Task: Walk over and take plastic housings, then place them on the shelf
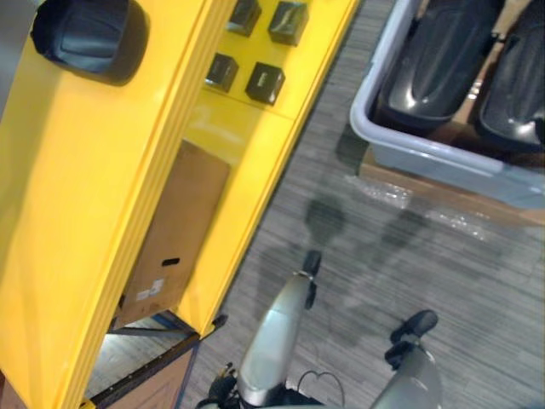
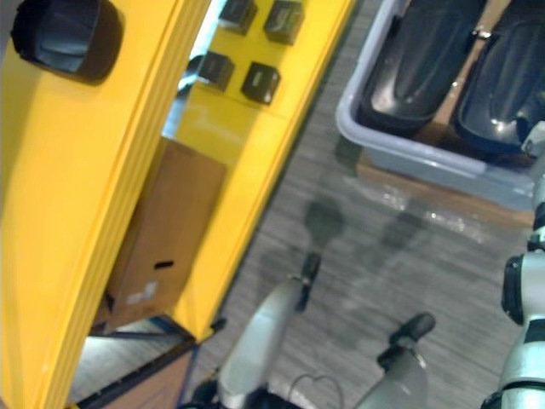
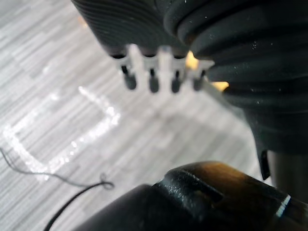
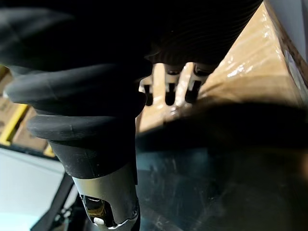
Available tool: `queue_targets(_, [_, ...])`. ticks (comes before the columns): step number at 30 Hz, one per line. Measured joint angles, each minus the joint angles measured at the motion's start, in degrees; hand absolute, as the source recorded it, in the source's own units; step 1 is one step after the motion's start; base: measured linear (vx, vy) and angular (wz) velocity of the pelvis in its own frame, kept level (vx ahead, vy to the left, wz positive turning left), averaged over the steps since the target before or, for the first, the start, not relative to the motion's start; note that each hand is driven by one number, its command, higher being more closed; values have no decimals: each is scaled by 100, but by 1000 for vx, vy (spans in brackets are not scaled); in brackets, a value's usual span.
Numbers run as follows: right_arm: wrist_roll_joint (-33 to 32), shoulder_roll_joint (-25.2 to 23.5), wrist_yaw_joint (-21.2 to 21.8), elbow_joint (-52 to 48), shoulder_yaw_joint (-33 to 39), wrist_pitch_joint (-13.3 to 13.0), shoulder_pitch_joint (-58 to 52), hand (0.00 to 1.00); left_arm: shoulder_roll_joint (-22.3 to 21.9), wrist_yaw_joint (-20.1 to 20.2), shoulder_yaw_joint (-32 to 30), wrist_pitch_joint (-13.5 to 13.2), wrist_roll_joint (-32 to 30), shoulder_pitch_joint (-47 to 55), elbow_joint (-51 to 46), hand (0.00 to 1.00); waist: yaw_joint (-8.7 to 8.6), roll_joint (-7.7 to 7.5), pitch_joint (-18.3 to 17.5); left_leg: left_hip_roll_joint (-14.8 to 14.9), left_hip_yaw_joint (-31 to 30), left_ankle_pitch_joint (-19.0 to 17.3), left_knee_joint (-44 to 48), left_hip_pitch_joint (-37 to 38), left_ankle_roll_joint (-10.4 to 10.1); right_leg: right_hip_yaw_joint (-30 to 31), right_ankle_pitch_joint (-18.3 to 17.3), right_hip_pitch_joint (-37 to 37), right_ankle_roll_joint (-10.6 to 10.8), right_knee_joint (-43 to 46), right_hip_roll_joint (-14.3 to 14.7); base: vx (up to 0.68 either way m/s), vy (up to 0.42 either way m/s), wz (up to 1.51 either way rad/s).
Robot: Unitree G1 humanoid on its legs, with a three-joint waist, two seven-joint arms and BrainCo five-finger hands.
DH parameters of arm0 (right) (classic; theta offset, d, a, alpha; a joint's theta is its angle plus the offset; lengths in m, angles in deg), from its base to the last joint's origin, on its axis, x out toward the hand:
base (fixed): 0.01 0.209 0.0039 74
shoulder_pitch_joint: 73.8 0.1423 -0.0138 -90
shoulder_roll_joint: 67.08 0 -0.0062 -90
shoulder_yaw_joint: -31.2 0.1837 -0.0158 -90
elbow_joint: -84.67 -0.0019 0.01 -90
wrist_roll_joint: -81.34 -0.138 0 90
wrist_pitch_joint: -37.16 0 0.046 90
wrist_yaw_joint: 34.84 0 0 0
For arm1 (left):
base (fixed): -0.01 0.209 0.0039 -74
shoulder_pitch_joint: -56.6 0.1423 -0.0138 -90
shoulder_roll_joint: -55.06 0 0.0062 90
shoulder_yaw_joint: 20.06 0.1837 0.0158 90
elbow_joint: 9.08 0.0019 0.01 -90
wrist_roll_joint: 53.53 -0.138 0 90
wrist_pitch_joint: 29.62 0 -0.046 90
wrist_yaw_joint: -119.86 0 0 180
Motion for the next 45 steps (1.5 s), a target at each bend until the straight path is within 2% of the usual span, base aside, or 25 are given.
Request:
queue_targets(1, [91, 58, -5, -6, -41, 108, 56, 100, 1, 15, 49, -15, 96, -3, 3, 0, 15, 33, -24, -18, -47, -5, 23, -60, 3, -58, 1, 1, 1, -19, 1, 24, -4, 14])
queue_targets(2, [180, 85, -7, -7, -86, 172, 74, 100, 1, 16, 73, -19, 112, -6, 12, 0, 17, 49, -36, -24, -69, -6, 35, -93, 4, -86, 1, 1, 1, -28, 2, 16, -4, 12])
queue_targets(5, [624, 245, -27, -6, -231, 592, 77, 100, -26, 50, 101, -116, 149, -14, 39, 0, 155, 54, -40, -34, -56, -56, 60, -117, 19, -103, 10, 22, 16, -110, 2, 0, 0, 0])
queue_targets(9, [1142, 465, -53, 8, -314, 985, 120, 100, -29, 96, 141, -219, 161, -15, 50, 0, 229, 58, -43, -42, -70, -92, 72, -180, 25, -254, 56, 67, 18, -242, -7, 13, -8, 2])
queue_targets(14, [1892, 709, 46, 135, -500, 1526, 330, 100, -28, 179, 143, -234, 200, -17, 50, 0, 299, 66, -49, -38, -82, -90, 50, -231, 28, -323, 188, 142, 134, -433, 47, 50, -31, 1])
queue_targets(19, [2385, 703, 195, 349, -672, 1958, 466, 100, -26, 241, 155, -249, 332, -17, 45, 0, 362, 66, -49, -38, -100, -90, 27, -183, 28, -366, 190, 203, 132, -492, 58, 12, -17, 1])
queue_targets(23, [2543, 623, 265, 551, -723, 2112, 422, 100, -2, 257, 155, -333, 348, -17, 25, 0, 387, 66, -49, -38, -102, -90, 7, -114, 28, -377, 187, 281, 125, -495, 57, -27, -14, 1])
queue_targets(26, [2614, 515, 268, 630, -659, 2075, 386, 100, 100, 251, 153, -421, 362, -17, -232, 0, 365, 65, -49, -31, -123, -91, 14, -65, 28, -401, 173, 361, 92, -493, 75, -49, -22, 2])
queue_targets(29, [2759, 397, 351, 646, -534, 1779, 239, 100, 162, 210, 115, -464, 370, -18, -458, 0, 284, 51, -39, -29, -123, -91, 36, -22, 28, -401, 200, 419, 107, -491, 77, -52, -19, 0])
queue_targets(30, [2753, 347, 355, 682, -436, 1593, 182, 100, 164, 161, 99, -481, 367, -19, -564, 0, 249, 45, -35, -23, -121, -91, 40, 17, 28, -402, 205, 465, 114, -493, 79, -36, -15, 0])
queue_targets(31, [2756, 312, 355, 697, -437, 1514, 165, 100, 165, 138, 86, -495, 366, -19, -616, 0, 223, 35, -28, -17, -119, -91, 41, 46, 28, -401, 206, 490, 114, -492, 82, -56, -34, -3])
queue_targets(32, [2733, 155, 309, 705, -434, 1277, 146, 100, 218, 35, 68, -520, 361, -18, -723, 0, 127, -11, 6, 9, -106, -91, 34, 133, 27, -396, 203, 572, 111, -495, 104, -37, -30, -4])
queue_targets(33, [2732, 95, 241, 702, -429, 1189, 144, 100, 253, -8, 66, -530, 362, -20, -791, 0, 102, -32, 21, 23, -104, -92, 31, 164, 26, -393, 201, 596, 106, -494, 113, -62, -47, -8])
queue_targets(35, [2627, -108, 66, 646, -411, 873, 27, 100, 368, -85, -11, -666, 303, -24, -1143, 0, -2, -174, 124, 97, -88, -94, -10, 317, 22, -383, 186, 709, 77, -492, 171, -62, -46, -8])
queue_targets(36, [2626, -152, 39, 622, -399, 847, 3, 100, 379, -95, -39, -677, 292, -24, -1178, 0, -22, -199, 141, 106, -85, -94, -18, 349, 21, -379, 181, 733, 69, -493, 177, -49, -53, -7])
queue_targets(40, [2606, -624, -377, 105, -72, 386, -302, 100, 537, -472, -279, -688, 33, -16, -1783, 0, -337, -528, 366, 207, -20, -133, -106, 823, -40, -366, 148, 1139, 16, -521, 257, -33, -35, -8])
queue_targets(41, [2609, -678, -446, -13, -34, 325, -319, 100, 558, -510, -314, -676, 30, -17, -1920, 0, -383, -575, 398, 223, -5, -133, -136, 889, -41, -360, 147, 1184, 15, -537, 271, -46, -32, -14])
queue_targets(43, [2613, -886, -666, -587, 68, 198, -476, 100, 609, -663, -445, -633, -57, -7, -2423, 0, -539, -796, 433, 272, 99, -106, -305, 1179, -79, -259, 148, 1334, 15, -597, 298, -29, -31, -19])
queue_targets(44, [2618, -938, -719, -712, 78, 170, -534, 100, 612, -721, -483, -618, -150, 5, -2537, 0, -589, -839, 437, 274, 108, -96, -363, 1282, -89, -246, 149, 1407, 17, -627, 298, 8, -34, -13])
queue_targets(45, [2633, -1072, -763, -1029, 186, 166, -684, 100, 611, -788, -584, -591, -221, 68, -2845, 0, -704, -938, 440, 274, 165, -67, -517, 1518, -116, -240, 151, 1590, 21, -712, 304, 20, -40, -12])
